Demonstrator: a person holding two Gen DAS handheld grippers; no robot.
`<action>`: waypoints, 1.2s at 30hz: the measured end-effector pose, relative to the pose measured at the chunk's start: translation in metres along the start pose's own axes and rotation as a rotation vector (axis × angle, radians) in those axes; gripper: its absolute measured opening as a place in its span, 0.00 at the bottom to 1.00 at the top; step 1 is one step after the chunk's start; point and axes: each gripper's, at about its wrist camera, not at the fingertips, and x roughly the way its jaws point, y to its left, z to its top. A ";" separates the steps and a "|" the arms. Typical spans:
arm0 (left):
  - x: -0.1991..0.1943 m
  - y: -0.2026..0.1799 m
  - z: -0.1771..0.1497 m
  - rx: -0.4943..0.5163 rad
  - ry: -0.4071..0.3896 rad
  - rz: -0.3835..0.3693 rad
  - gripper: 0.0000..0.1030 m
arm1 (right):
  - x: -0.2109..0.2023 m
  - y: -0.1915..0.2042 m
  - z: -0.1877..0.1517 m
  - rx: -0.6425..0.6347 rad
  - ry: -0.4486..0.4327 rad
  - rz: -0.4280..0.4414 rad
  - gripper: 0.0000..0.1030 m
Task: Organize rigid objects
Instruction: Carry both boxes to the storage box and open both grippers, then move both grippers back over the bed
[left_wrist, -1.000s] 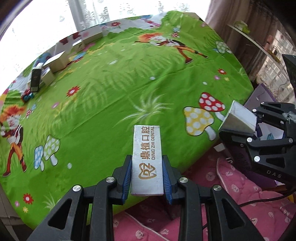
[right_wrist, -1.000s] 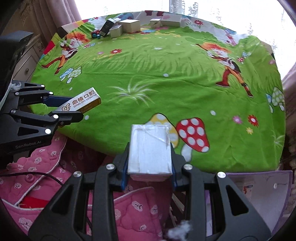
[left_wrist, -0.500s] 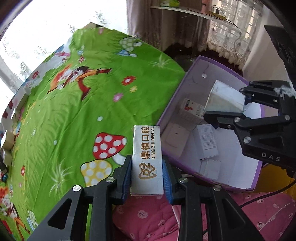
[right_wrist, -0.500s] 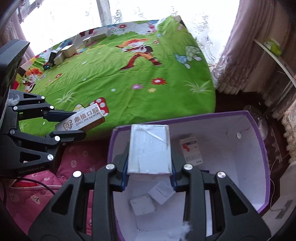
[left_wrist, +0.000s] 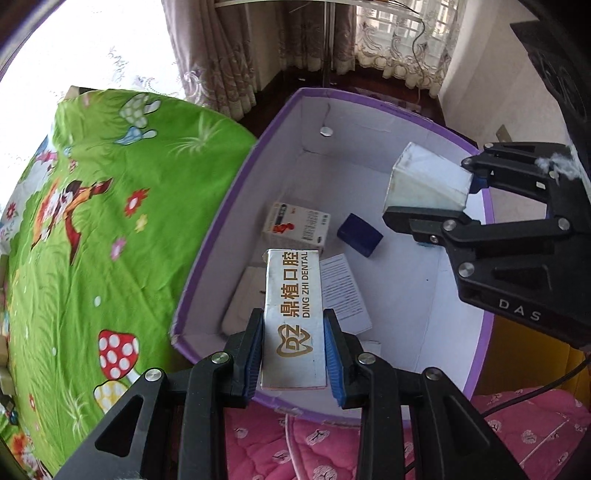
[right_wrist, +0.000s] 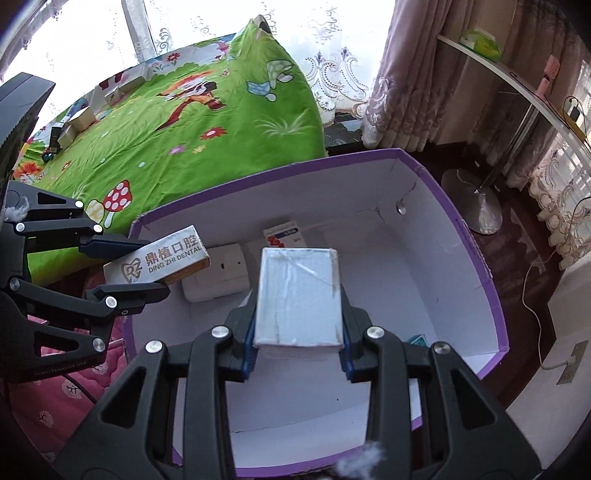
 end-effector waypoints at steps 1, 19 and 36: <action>0.002 -0.005 0.002 0.005 0.004 -0.001 0.31 | 0.000 -0.004 -0.001 0.005 0.001 -0.005 0.38; 0.012 0.006 -0.001 -0.064 -0.013 -0.061 0.64 | 0.016 -0.014 0.000 0.024 0.077 -0.103 0.66; -0.049 0.180 -0.089 -0.601 -0.272 -0.176 0.64 | 0.035 0.122 0.054 -0.240 0.024 -0.018 0.69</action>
